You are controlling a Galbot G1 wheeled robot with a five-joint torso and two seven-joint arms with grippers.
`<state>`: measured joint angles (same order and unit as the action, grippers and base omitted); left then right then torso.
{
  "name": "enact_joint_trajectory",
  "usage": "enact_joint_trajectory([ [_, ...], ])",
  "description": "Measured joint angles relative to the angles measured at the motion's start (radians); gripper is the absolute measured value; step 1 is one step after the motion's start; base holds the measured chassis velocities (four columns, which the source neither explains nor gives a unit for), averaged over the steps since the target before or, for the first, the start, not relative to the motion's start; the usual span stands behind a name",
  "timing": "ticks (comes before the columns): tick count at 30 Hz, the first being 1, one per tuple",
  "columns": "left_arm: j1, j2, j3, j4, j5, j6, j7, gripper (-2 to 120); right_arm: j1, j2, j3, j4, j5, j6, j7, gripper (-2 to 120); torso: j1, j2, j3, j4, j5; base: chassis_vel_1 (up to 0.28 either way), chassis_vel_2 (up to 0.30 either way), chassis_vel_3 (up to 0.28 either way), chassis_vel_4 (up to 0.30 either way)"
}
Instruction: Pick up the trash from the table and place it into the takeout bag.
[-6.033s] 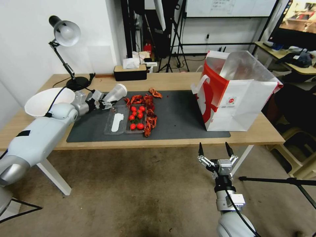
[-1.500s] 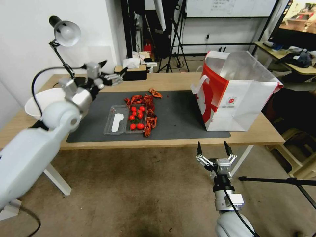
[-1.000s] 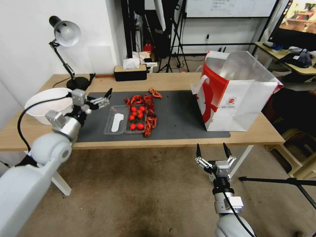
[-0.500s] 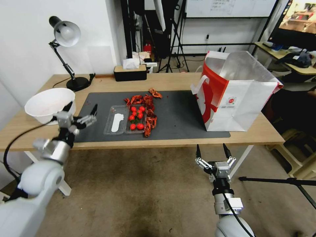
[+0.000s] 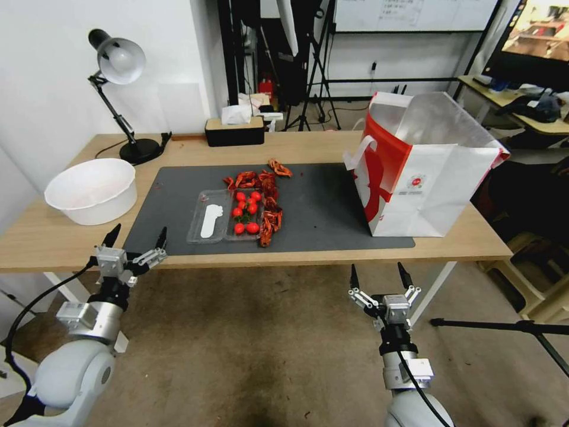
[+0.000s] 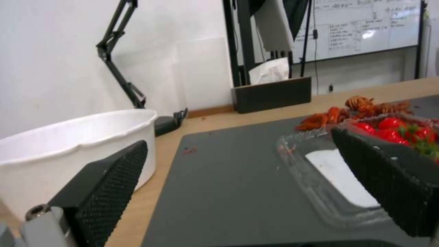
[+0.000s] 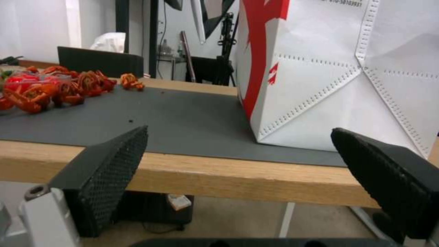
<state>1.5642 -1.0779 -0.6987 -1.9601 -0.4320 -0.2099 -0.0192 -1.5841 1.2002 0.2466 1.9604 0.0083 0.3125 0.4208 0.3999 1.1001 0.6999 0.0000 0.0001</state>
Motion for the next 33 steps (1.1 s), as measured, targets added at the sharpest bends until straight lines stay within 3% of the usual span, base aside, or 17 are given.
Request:
enact_joint_trajectory([
  [11,0.051,-0.053,-0.010,0.036,0.050,-0.087,0.004,100,-0.002,0.004,-0.001,-0.002,-0.002,0.001,0.000,100,0.000,0.000,0.000,0.0000,-0.0001,0.000,0.000,0.000,0.000],
  [33,0.085,-0.070,-0.015,0.061,0.072,-0.136,0.027,100,-0.009,0.008,0.006,0.003,-0.008,0.003,0.002,100,0.000,0.000,0.000,0.0000,-0.0001,0.000,0.000,0.000,0.000],
])
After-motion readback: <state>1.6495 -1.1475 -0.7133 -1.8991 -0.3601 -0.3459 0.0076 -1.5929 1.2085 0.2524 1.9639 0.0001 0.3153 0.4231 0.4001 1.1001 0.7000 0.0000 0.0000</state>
